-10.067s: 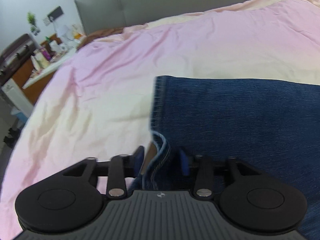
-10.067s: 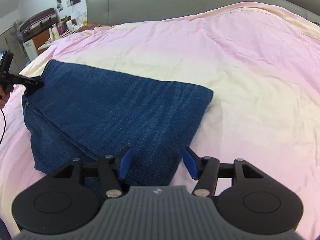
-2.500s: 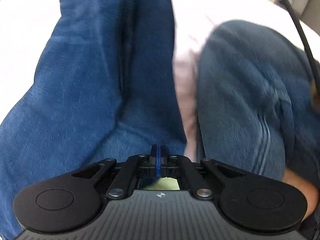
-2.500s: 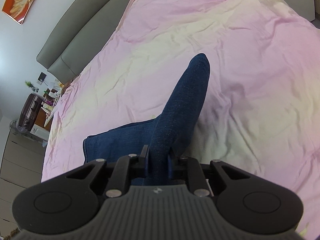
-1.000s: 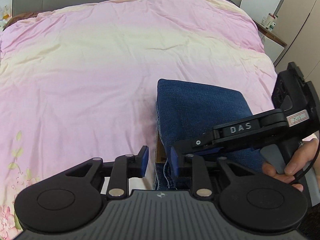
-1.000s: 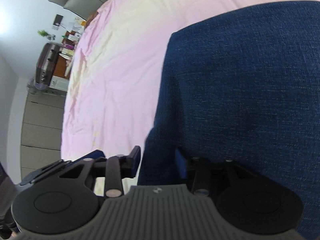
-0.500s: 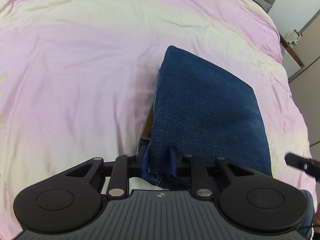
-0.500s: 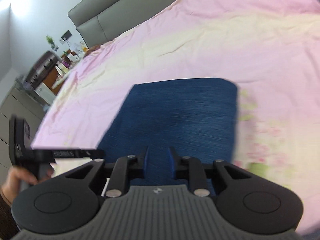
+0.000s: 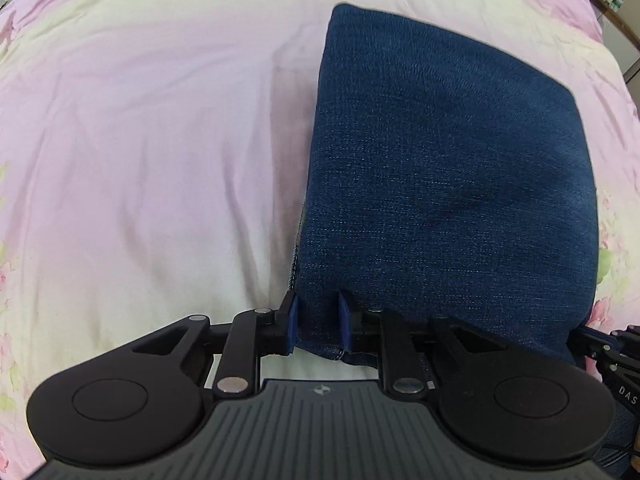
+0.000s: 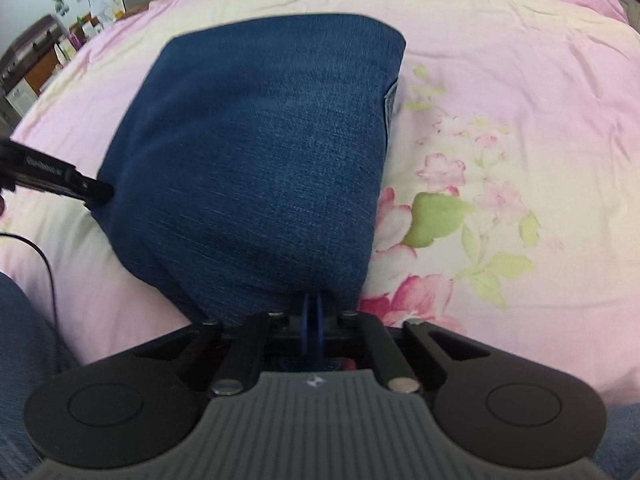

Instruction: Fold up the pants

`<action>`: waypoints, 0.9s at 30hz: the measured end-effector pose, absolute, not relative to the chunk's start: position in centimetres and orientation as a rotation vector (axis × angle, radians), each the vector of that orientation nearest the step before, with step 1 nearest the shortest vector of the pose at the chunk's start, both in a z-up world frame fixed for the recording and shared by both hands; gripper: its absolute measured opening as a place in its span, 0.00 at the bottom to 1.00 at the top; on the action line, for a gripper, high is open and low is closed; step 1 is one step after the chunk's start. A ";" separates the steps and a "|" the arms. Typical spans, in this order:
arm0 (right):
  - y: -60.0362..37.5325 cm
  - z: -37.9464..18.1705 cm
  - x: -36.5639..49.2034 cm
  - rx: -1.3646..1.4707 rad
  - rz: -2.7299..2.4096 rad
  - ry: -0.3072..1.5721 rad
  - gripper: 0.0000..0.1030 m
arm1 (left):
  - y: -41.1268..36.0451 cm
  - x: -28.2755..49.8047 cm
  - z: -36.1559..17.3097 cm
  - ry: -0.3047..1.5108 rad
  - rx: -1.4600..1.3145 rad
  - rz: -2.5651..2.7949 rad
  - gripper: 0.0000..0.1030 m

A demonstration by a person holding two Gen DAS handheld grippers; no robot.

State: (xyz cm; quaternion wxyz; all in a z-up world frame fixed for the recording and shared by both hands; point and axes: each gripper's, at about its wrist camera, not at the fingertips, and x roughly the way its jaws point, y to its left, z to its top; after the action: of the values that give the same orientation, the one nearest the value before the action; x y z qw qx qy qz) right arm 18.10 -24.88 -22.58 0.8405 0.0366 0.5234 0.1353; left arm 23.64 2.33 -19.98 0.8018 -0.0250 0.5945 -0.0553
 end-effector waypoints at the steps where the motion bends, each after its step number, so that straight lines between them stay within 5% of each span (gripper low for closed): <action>1: -24.9 -22.9 18.4 0.081 0.285 1.116 0.00 | 2.1 23.8 -20.0 1.282 -0.041 -0.113 0.24; 9: -26.8 -20.9 18.0 0.151 0.310 1.104 0.01 | 2.0 22.6 -16.5 1.195 0.045 -0.155 0.27; 12: -28.2 -19.0 18.1 0.170 0.306 1.041 0.17 | 1.9 22.5 -13.9 1.101 0.064 -0.191 0.27; 16: -29.0 -16.8 20.5 0.174 0.288 0.940 0.19 | 1.0 24.8 -11.9 0.980 0.049 -0.204 0.27; 27: -28.4 -18.6 30.8 0.182 0.261 0.915 0.19 | 0.3 32.3 -16.1 0.987 -0.037 -0.217 0.21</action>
State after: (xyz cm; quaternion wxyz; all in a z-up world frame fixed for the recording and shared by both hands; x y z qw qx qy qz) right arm 30.77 -28.43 -18.56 0.8850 0.0873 0.4398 0.1256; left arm 32.32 0.31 -16.07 0.8748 -0.0178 0.4728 -0.1039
